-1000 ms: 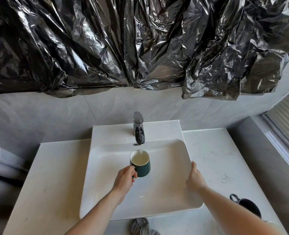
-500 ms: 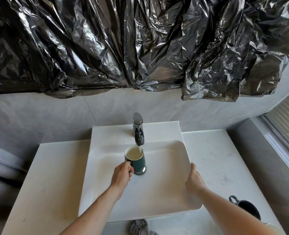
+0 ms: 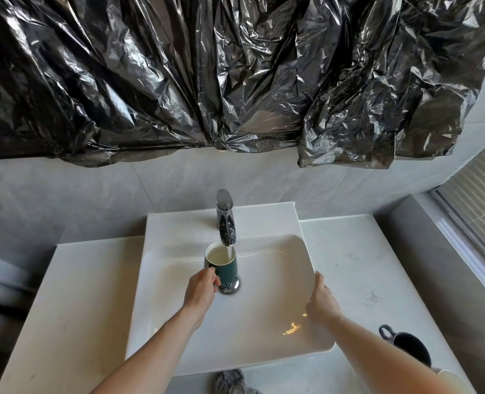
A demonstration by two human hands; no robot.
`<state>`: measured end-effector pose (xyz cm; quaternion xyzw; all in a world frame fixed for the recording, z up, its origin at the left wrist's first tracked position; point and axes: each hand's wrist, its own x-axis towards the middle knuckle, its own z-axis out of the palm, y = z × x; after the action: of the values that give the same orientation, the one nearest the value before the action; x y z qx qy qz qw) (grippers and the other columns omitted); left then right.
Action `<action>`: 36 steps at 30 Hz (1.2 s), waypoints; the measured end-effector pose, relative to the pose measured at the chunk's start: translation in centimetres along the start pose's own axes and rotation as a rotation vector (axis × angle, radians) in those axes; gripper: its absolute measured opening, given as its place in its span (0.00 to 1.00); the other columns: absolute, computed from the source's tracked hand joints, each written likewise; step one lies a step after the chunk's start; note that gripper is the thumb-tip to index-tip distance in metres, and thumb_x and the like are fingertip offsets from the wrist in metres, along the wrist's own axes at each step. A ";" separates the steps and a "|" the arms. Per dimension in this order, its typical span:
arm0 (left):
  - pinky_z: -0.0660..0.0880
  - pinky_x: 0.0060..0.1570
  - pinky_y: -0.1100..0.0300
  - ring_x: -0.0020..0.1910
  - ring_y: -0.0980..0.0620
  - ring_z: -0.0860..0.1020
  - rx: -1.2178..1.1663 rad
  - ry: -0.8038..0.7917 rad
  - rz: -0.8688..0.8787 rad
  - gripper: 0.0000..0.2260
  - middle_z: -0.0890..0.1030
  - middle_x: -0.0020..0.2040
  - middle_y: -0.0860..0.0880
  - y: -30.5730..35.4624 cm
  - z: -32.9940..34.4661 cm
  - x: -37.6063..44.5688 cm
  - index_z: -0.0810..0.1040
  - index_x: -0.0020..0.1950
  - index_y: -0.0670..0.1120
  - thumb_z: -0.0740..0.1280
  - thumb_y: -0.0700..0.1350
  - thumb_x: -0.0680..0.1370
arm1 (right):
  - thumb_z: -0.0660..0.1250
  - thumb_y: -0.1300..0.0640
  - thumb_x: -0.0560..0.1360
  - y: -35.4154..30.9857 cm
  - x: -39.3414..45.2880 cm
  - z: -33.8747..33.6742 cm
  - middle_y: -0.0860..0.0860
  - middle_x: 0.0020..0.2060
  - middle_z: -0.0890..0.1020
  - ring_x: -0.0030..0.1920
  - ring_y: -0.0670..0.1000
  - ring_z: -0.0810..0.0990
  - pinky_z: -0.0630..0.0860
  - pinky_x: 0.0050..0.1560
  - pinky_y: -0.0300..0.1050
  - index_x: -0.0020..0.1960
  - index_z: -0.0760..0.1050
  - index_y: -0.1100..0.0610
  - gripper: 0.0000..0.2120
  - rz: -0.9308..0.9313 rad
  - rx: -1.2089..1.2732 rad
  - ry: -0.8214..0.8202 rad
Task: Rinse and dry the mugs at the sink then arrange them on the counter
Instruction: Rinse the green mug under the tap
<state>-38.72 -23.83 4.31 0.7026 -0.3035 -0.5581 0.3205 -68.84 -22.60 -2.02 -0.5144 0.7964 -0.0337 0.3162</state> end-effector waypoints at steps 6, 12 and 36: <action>0.65 0.42 0.53 0.37 0.48 0.67 0.000 -0.011 0.000 0.12 0.75 0.37 0.48 0.3 1.0 0.6 0.69 0.36 0.46 0.59 0.43 0.80 | 0.59 0.67 0.71 -0.1 -0.1 -0.1 0.59 0.58 0.78 0.58 0.63 0.80 0.74 0.52 0.50 0.77 0.53 0.53 0.36 0.004 0.002 -0.002; 0.62 0.42 0.52 0.37 0.48 0.65 0.023 -0.015 0.002 0.11 0.72 0.36 0.48 0.5 1.7 1.1 0.69 0.35 0.46 0.59 0.42 0.79 | 0.59 0.68 0.71 -0.2 -0.2 -0.3 0.58 0.57 0.77 0.59 0.63 0.80 0.75 0.55 0.52 0.76 0.54 0.53 0.36 -0.005 0.015 -0.006; 0.55 0.26 0.63 0.27 0.55 0.56 -0.359 -0.050 -0.222 0.20 0.65 0.30 0.52 -0.9 0.6 2.5 0.64 0.37 0.50 0.55 0.50 0.88 | 0.58 0.68 0.72 -0.6 -0.9 -0.8 0.56 0.57 0.73 0.57 0.64 0.79 0.77 0.59 0.55 0.76 0.56 0.53 0.34 0.033 0.066 -0.056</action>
<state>-38.76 -25.33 2.00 0.6490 -0.1279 -0.6525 0.3696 -68.57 -22.37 -0.76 -0.4911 0.7942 -0.0400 0.3556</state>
